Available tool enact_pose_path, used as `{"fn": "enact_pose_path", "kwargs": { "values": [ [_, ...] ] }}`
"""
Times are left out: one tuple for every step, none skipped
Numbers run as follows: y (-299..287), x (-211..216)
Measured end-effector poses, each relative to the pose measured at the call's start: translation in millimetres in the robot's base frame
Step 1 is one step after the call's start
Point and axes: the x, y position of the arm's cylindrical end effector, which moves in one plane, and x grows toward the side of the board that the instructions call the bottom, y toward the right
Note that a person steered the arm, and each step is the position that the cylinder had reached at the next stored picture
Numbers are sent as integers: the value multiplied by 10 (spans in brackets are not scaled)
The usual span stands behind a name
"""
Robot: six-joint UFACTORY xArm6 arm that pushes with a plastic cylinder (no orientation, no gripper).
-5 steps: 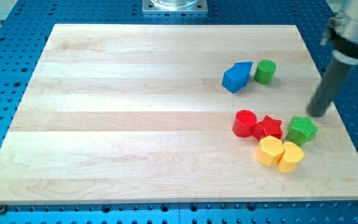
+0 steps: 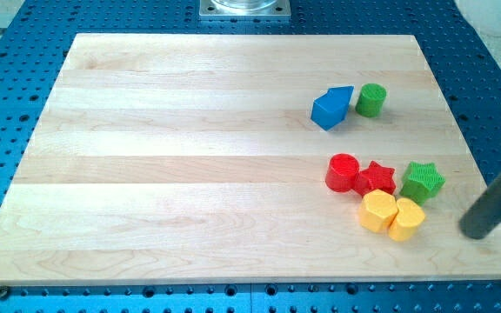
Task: Push the green star into the blue blocks
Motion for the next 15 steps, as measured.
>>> {"fn": "enact_pose_path", "kwargs": {
  "values": [
    [-299, -129],
    [-538, -272],
    [-745, -399],
    [-959, -525],
    [-1018, -572],
    [-918, -302],
    [-626, -96],
    [-401, -97],
    [-380, -308],
    [-380, -746],
    [-491, -1120],
    [-627, -1282],
    [-630, -1429],
    [-409, -1324],
    [-378, -996]
  ]
}}
